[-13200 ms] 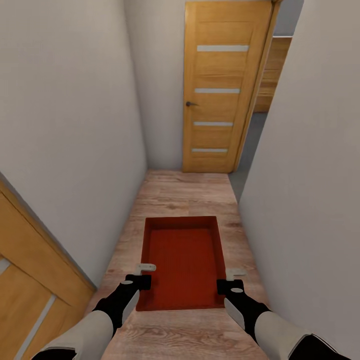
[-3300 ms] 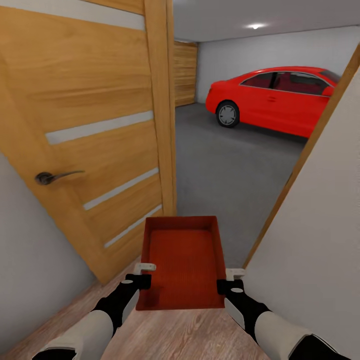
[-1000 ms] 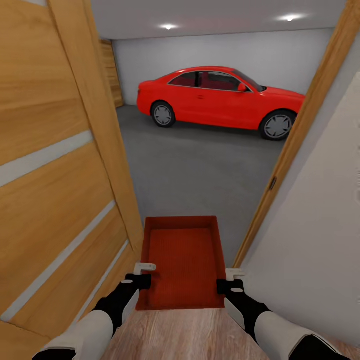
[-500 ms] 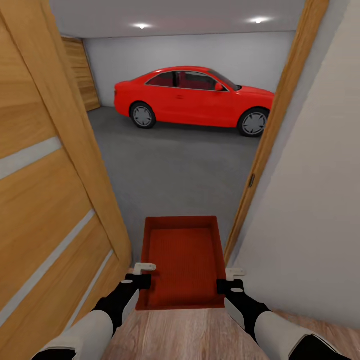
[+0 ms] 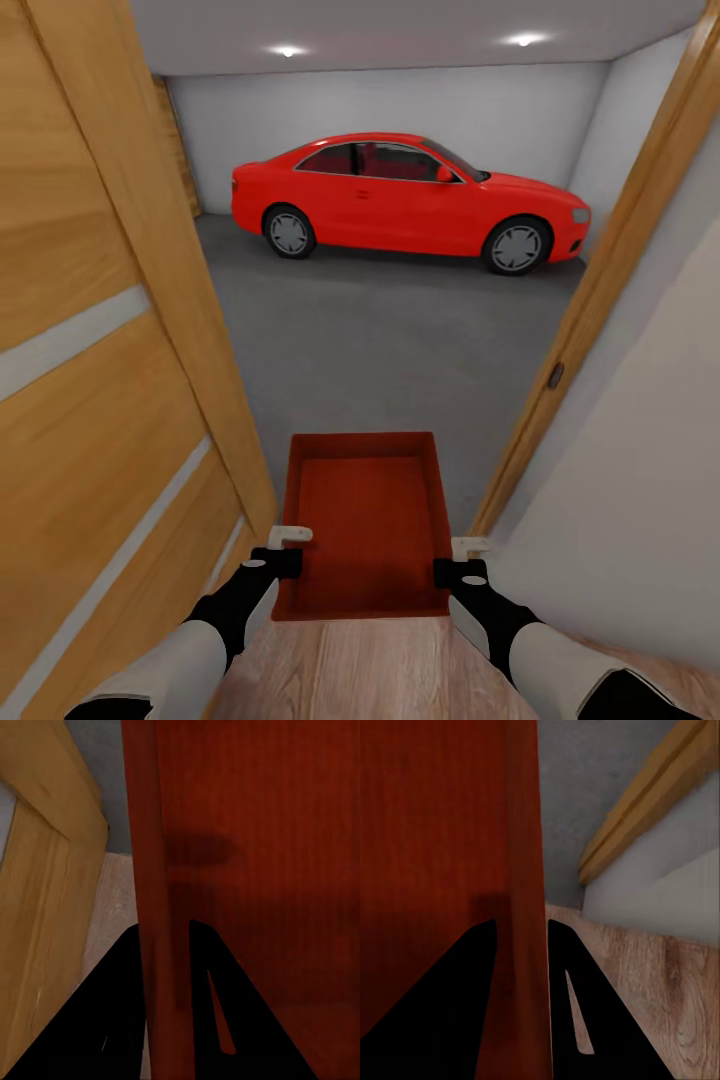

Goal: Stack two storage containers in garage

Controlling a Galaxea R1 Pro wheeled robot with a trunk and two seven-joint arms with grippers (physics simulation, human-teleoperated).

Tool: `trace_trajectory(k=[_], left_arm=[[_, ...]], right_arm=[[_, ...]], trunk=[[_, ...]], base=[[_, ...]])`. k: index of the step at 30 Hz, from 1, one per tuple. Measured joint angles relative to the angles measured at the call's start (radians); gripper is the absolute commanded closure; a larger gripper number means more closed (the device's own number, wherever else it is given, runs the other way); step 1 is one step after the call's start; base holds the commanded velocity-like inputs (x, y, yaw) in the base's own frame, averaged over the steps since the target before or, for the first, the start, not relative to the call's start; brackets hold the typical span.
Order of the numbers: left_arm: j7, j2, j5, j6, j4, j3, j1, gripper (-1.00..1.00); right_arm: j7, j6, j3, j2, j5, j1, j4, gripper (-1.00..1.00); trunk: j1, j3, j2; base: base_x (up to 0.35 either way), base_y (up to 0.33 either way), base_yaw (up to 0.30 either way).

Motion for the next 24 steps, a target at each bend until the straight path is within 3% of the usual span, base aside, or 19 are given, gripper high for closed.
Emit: trace_trajectory(k=[11, 24], left_arm=[[-0.001, 0.000, -0.001, 0.000, 0.000, 0.001, 0.000, 1.00], [-0.001, 0.000, -0.001, -0.003, 0.002, 0.002, 0.000, 1.00]], right_arm=[[0.000, 0.000, 0.000, 0.000, 0.000, 0.000, 0.000, 1.00], [-0.001, 0.000, 0.000, 0.000, 0.001, 0.000, 0.000, 1.00]], trunk=[[0.000, 0.000, 0.000], [0.000, 0.000, 0.000]], base=[[0.126, 0.122, -0.217], [0.016, 0.009, -0.223]])
